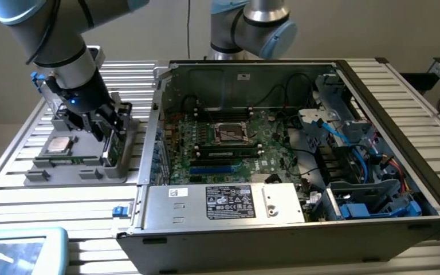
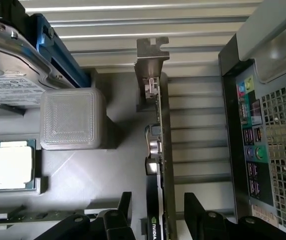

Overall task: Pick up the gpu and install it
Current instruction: 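Pick up the gpu and move the gpu toward the slot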

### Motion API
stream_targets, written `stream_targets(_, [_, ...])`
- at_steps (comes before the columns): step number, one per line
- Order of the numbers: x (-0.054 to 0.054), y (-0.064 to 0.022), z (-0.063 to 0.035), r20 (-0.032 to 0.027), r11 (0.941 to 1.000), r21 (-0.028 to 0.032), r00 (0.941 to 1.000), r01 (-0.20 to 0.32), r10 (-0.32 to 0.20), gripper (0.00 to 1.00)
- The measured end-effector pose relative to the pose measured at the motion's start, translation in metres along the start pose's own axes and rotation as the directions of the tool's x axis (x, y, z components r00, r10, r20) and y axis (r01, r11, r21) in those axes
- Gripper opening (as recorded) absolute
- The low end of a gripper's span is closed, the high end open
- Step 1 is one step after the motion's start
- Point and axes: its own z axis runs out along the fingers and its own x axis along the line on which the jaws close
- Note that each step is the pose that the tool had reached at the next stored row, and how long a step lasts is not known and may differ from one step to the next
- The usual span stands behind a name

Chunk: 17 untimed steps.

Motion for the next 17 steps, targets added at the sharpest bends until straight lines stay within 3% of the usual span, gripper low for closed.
stream_targets(7, [0.0003,0.0008,0.0044,0.0006,1.0000,-0.0001,1.0000,0.000,0.000,0.54])
stream_targets(11, [0.0009,0.0071,0.0082,0.0011,1.0000,-0.0002,1.0000,0.000,0.000,0.54])
stream_targets(17, [0.0031,0.0068,0.0089,0.0026,1.0000,-0.0001,1.0000,-0.001,0.001,0.54])
